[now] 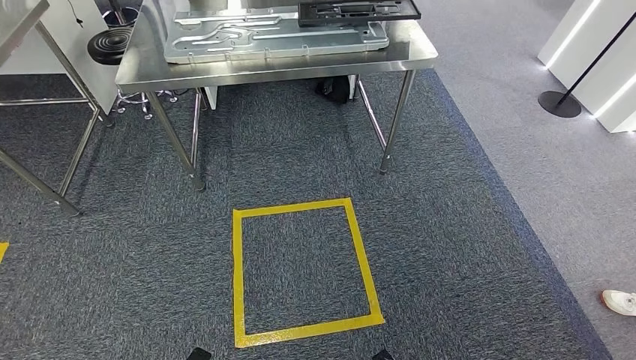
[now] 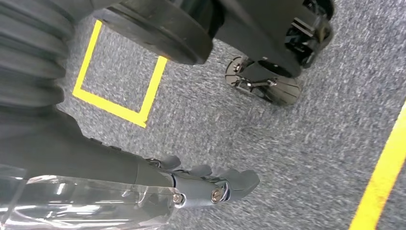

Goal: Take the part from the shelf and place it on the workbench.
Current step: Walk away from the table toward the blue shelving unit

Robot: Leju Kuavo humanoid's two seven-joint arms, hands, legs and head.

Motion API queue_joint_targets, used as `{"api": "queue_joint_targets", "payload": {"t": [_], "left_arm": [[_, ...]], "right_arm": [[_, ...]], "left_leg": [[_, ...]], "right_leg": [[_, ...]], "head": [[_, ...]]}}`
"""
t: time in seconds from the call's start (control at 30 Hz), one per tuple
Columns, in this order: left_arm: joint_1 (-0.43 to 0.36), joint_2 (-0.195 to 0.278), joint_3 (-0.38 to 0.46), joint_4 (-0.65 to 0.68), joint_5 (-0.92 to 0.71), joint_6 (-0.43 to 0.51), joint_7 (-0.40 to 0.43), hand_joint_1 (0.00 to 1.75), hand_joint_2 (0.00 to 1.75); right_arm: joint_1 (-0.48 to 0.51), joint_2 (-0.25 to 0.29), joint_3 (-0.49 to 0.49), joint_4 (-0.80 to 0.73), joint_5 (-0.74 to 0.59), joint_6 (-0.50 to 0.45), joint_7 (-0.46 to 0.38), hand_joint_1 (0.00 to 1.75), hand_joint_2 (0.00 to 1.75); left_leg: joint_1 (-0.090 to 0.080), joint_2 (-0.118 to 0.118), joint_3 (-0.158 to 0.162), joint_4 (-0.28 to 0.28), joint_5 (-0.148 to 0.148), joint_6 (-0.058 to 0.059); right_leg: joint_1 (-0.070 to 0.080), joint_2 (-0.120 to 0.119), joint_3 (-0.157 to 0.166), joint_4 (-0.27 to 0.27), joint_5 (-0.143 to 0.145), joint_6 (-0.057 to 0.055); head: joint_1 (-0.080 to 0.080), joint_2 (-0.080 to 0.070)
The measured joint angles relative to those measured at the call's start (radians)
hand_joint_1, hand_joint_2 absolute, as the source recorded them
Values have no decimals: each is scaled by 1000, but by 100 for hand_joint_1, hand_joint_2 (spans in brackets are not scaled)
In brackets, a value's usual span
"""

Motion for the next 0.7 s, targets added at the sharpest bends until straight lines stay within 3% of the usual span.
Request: {"api": "queue_joint_targets", "payload": {"t": [0.1,0.3,0.7], "left_arm": [[0,0,0,0,-1,0,0,0,175],[2,1,-15,0,12,-29,16,0,175],[56,29,-193,-26,308,-44,41,0,175]], "right_arm": [[5,0,-11,0,-1,-5,8,0,175],[9,-2,-11,0,8,8,25,0,175],[53,-26,96,-24,-197,21,55,0,175]], "left_leg": [[0,0,0,0,0,0],[0,0,0,0,0,0],[0,0,0,0,0,0]], "right_leg": [[0,0,0,0,0,0],[0,0,0,0,0,0],[0,0,-1,0,0,0]], "head": [[0,0],[0,0],[0,0]]}}
